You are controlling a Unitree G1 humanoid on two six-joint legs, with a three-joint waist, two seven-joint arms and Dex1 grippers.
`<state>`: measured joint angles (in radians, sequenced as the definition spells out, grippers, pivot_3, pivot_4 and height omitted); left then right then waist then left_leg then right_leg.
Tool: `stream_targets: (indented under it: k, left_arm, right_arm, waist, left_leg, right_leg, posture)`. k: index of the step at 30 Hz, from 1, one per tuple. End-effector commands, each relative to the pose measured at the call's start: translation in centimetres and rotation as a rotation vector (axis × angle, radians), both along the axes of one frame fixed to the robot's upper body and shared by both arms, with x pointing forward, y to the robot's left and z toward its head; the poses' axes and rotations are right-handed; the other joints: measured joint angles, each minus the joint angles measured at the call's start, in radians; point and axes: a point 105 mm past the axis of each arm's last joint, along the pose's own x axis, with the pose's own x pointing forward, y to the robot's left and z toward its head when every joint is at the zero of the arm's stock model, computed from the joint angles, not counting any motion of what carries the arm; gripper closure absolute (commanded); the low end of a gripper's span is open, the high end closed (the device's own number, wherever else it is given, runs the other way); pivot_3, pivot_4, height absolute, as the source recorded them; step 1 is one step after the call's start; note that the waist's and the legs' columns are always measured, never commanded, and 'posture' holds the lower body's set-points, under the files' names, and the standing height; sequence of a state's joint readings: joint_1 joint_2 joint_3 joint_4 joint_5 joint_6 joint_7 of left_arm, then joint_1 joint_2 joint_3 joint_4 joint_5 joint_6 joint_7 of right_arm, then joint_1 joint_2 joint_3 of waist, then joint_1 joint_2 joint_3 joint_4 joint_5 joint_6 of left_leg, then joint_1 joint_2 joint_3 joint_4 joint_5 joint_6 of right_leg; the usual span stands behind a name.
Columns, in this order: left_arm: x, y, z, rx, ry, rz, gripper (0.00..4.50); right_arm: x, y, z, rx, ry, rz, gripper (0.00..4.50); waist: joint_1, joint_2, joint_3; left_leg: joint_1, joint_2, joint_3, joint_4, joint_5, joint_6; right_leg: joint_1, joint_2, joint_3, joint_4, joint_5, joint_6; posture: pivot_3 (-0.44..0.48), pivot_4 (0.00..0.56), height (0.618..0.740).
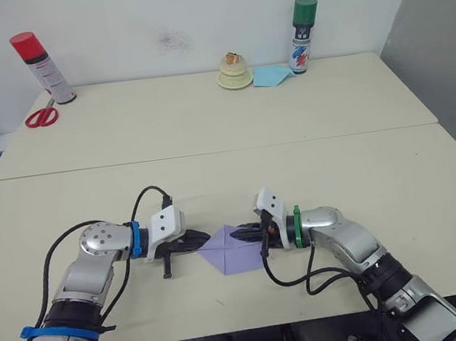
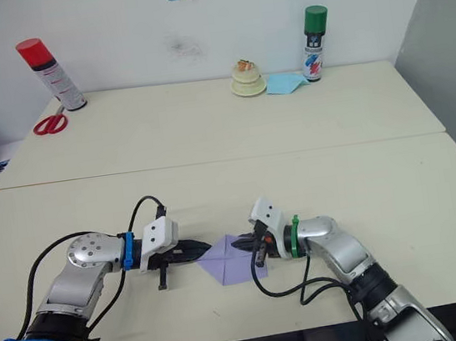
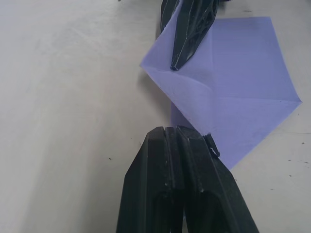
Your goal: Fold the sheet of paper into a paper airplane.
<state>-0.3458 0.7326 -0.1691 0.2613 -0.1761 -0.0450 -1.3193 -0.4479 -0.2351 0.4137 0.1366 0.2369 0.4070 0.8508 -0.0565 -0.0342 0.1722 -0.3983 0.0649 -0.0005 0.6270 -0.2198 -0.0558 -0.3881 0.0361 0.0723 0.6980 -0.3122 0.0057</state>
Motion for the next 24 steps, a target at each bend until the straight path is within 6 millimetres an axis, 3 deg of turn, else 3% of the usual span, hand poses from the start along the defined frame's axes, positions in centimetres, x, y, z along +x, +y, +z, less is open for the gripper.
stream_targets:
  k: [1,9,24]
  left_arm:
    - [-1.2,1.0,-2.5,0.086,0.095,0.006,4.14]
    - [-1.1,1.1,-2.5,0.101,0.081,-0.005,4.14]
    - [-1.2,1.4,-2.7,0.119,0.075,-0.015,4.14]
  right_arm:
    - [1.4,-1.3,-0.4,-0.055,-0.026,-0.065,4.47]
    - [1.2,-0.9,2.0,0.006,-0.038,-0.028,4.47]
    - [1.1,-0.1,3.6,0.037,-0.049,0.015,4.47]
  waist:
    - [0.000,0.000,0.000]
    - [0.000,0.000,0.000]
    - [0.000,0.000,0.000]
  left_leg:
    - [0.000,0.000,0.000,0.000,0.000,0.000]
    - [-0.001,0.000,0.000,0.000,0.000,0.000]
    - [-0.001,0.000,0.000,0.000,0.000,0.000]
  right_leg:
    - [0.000,0.000,0.000,0.000,0.000,0.000]
    - [0.000,0.000,0.000,0.000,0.000,0.000]
    - [-0.001,0.000,0.000,0.000,0.000,0.000]
  posture:
    - [0.000,0.150,0.737]
    - [0.000,0.150,0.737]
    - [0.000,0.150,0.737]
